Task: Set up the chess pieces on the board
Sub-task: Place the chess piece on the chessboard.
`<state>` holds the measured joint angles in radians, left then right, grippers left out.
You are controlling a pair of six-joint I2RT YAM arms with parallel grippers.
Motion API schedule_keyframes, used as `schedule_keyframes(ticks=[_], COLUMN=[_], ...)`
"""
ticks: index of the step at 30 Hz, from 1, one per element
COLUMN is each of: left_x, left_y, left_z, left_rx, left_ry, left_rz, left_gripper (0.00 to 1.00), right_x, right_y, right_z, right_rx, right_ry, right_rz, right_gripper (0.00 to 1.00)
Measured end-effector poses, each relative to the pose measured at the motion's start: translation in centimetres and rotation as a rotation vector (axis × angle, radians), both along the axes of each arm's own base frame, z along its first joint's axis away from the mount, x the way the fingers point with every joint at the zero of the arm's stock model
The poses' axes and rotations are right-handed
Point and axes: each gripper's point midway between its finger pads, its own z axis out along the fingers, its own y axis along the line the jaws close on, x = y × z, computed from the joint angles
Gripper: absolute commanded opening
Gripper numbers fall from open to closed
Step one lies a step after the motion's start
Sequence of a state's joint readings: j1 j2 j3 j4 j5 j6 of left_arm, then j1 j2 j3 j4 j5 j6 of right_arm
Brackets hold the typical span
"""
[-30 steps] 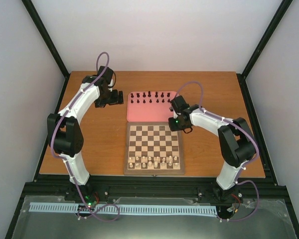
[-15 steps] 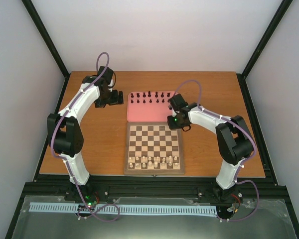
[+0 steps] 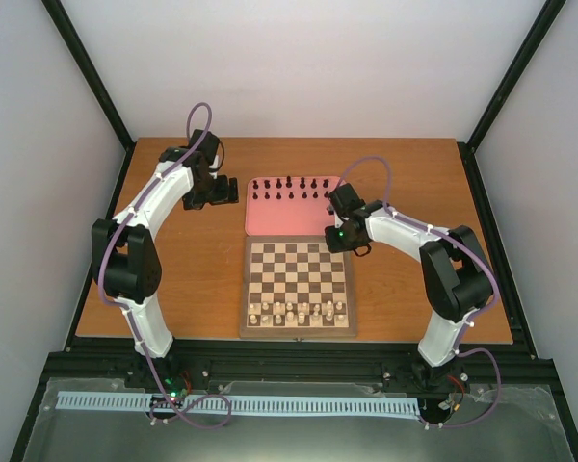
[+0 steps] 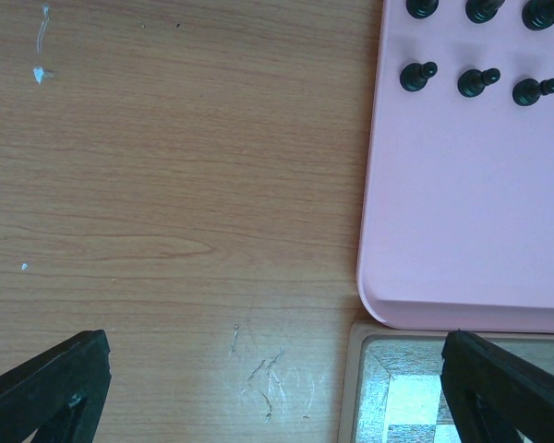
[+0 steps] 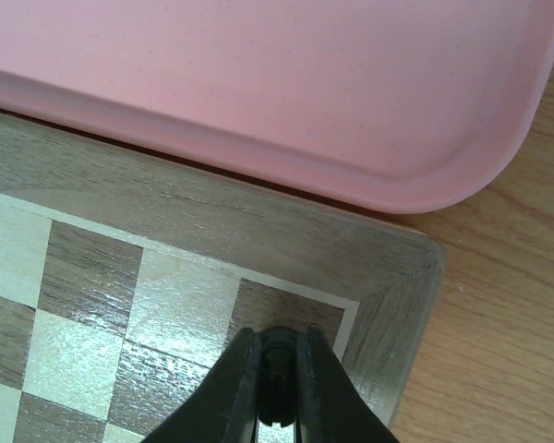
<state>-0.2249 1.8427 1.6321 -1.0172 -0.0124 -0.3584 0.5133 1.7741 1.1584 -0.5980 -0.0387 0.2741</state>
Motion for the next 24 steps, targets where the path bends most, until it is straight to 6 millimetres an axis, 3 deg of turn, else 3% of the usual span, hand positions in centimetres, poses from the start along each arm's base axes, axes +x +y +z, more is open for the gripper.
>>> schedule_keyframes(ticks=[9, 14, 24], left_x=[0.0, 0.0, 0.0], left_y=[0.0, 0.0, 0.0], left_z=[0.0, 0.0, 0.0], left_rx=[0.0, 0.0, -0.001], left_ry=[0.001, 0.0, 0.0], left_rz=[0.0, 0.0, 0.0], left_gripper=[1.0, 1.0, 1.0], right_x=[-0.1, -0.4, -0.4], right_y=[0.1, 0.0, 0.2], right_z=[0.0, -0.1, 1.0], right_rx=[-0.002, -0.007, 0.003], right_ry=[0.003, 0.013, 0.0], right_rz=[0.003, 0.012, 0.023], right_gripper=[0.17, 0.4, 0.53])
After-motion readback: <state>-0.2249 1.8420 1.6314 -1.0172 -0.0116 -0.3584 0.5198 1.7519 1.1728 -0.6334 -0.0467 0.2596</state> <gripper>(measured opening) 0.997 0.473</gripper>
